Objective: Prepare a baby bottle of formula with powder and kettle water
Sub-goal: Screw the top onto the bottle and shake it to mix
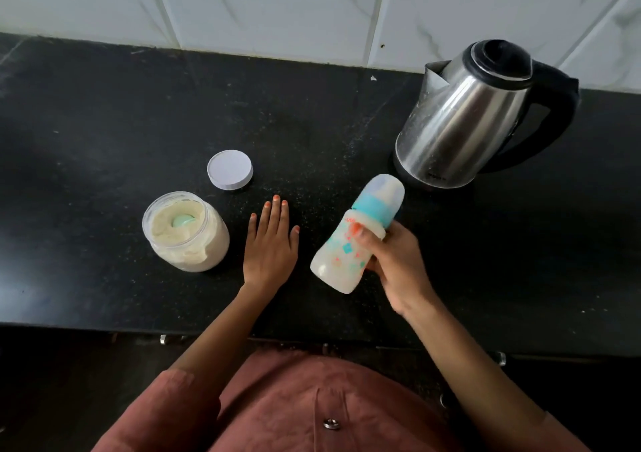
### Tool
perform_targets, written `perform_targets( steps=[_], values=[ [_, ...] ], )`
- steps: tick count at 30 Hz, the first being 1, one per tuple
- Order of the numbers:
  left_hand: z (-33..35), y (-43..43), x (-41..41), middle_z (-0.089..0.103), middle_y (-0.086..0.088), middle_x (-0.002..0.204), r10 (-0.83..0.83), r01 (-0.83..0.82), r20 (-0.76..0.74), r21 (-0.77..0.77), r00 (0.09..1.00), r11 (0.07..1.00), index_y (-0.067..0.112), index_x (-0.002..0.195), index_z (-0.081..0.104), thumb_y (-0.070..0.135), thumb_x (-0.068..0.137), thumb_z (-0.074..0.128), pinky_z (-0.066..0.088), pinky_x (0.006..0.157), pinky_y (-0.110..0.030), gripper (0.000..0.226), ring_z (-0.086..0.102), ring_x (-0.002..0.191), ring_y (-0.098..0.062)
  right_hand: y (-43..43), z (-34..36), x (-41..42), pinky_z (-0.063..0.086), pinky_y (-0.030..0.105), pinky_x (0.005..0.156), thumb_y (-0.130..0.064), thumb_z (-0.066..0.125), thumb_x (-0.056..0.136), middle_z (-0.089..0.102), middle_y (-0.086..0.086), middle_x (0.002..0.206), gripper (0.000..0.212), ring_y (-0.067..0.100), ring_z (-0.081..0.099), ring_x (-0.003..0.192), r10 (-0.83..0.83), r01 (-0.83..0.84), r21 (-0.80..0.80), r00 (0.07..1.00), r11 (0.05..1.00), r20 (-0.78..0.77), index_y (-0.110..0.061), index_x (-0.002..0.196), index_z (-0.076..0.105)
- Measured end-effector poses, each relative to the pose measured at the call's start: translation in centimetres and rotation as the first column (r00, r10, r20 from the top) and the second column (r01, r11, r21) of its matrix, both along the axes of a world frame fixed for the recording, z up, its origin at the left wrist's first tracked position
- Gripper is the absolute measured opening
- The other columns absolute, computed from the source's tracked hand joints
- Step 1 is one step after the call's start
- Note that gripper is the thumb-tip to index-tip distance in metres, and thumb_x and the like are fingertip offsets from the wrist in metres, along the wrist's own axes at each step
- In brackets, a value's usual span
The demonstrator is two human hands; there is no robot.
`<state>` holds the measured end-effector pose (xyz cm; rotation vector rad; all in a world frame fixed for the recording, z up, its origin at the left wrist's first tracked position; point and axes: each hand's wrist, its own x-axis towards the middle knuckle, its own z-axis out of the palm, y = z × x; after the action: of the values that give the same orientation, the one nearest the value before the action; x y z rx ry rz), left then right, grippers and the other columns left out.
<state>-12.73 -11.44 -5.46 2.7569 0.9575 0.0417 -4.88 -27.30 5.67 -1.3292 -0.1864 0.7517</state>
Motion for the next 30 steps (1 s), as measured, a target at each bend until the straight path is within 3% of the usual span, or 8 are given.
perform_targets(
  steps=[2, 4, 6, 11, 16, 21, 26, 30],
  values=[
    [0.1, 0.0, 0.0, 0.001, -0.004, 0.157, -0.001, 0.001, 0.008, -0.004, 1.0, 1.0, 0.011, 0.148, 0.004, 0.036, 0.1, 0.017, -0.002, 0.116, -0.036, 0.055, -0.002, 0.145, -0.017, 0.1, 0.4, 0.8, 0.057, 0.029, 0.066, -0.039, 0.077, 0.046, 0.071, -0.002, 0.086, 0.052, 0.011, 0.068, 0.081, -0.086, 0.086, 0.045, 0.996, 0.995, -0.002, -0.018, 0.092, 0.066],
    [0.1, 0.0, -0.1, 0.001, -0.004, 0.157, -0.003, 0.003, 0.012, -0.01, 1.0, 1.0, 0.011, 0.148, 0.004, 0.036, 0.1, 0.017, -0.002, 0.116, -0.036, 0.055, -0.002, 0.145, -0.017, 0.4, 0.9, 2.2, 0.055, 0.027, 0.065, -0.037, 0.074, 0.054, 0.068, 0.001, 0.1, 0.062, 0.011, 0.067, 0.089, -0.274, 0.29, 0.132, 0.954, 0.948, -0.125, -0.014, 0.11, 0.059],
    [0.2, -0.1, 0.0, 0.0, -0.004, 0.157, -0.003, 0.003, 0.009, -0.009, 1.0, 1.0, 0.011, 0.148, 0.004, 0.036, 0.1, 0.017, -0.002, 0.116, -0.036, 0.055, -0.002, 0.145, -0.017, 0.8, 0.8, 2.2, 0.055, 0.026, 0.067, -0.035, 0.071, 0.059, 0.066, 0.003, 0.105, 0.066, 0.011, 0.066, 0.092, -0.332, 0.36, 0.175, 0.928, 0.916, -0.172, -0.013, 0.119, 0.054],
    [0.2, 0.0, 0.0, -0.001, -0.004, 0.157, -0.003, 0.003, -0.002, -0.021, 1.0, 1.0, 0.012, 0.148, 0.002, 0.036, 0.101, 0.017, -0.002, 0.116, -0.036, 0.055, -0.004, 0.144, -0.017, 0.5, 0.3, 0.2, 0.055, 0.035, 0.072, -0.035, 0.078, 0.051, 0.072, -0.004, 0.083, 0.043, 0.014, 0.068, 0.083, -0.026, 0.028, -0.016, 0.997, 0.999, 0.073, -0.019, 0.089, 0.067],
    [0.3, -0.2, 0.0, 0.0, -0.004, 0.157, 0.003, -0.003, 0.005, 0.004, 1.0, 1.0, 0.012, 0.148, 0.003, 0.036, 0.101, 0.016, -0.003, 0.116, -0.035, 0.054, -0.003, 0.145, -0.017, 0.5, 1.4, 3.2, 0.055, 0.025, 0.066, -0.033, 0.069, 0.067, 0.068, 0.0, 0.101, 0.045, 0.01, 0.068, 0.09, -0.331, 0.374, 0.198, 0.918, 0.906, -0.22, -0.018, 0.108, 0.058],
    [0.2, -0.1, 0.0, -0.002, -0.004, 0.157, 0.003, -0.003, -0.008, -0.004, 1.0, 1.0, 0.012, 0.148, 0.001, 0.036, 0.101, 0.016, -0.004, 0.115, -0.034, 0.055, -0.005, 0.144, -0.016, 0.5, 0.8, 0.2, 0.056, 0.028, 0.066, -0.038, 0.077, 0.049, 0.072, -0.002, 0.086, 0.048, 0.012, 0.069, 0.082, -0.029, 0.029, 0.017, 0.999, 0.999, -0.028, -0.018, 0.092, 0.066],
    [0.3, -0.2, 0.0, 0.0, -0.004, 0.157, 0.001, -0.001, 0.009, 0.001, 1.0, 1.0, 0.012, 0.148, 0.004, 0.036, 0.101, 0.016, -0.002, 0.116, -0.036, 0.054, -0.003, 0.145, -0.017, 0.6, 1.7, 3.2, 0.055, 0.024, 0.064, -0.031, 0.068, 0.068, 0.067, 0.001, 0.098, 0.038, 0.01, 0.068, 0.087, -0.28, 0.34, 0.212, 0.922, 0.916, -0.268, -0.02, 0.103, 0.059],
    [0.2, 0.0, 0.0, -0.002, -0.003, 0.158, 0.001, -0.001, -0.001, -0.012, 1.0, 1.0, 0.013, 0.148, 0.003, 0.036, 0.101, 0.017, -0.002, 0.116, -0.036, 0.055, -0.004, 0.144, -0.016, 0.7, 0.8, 0.9, 0.056, 0.027, 0.067, -0.03, 0.074, 0.055, 0.071, -0.002, 0.089, 0.044, 0.013, 0.068, 0.085, -0.025, 0.03, 0.072, 0.998, 0.997, -0.064, -0.019, 0.096, 0.064]
  ],
)
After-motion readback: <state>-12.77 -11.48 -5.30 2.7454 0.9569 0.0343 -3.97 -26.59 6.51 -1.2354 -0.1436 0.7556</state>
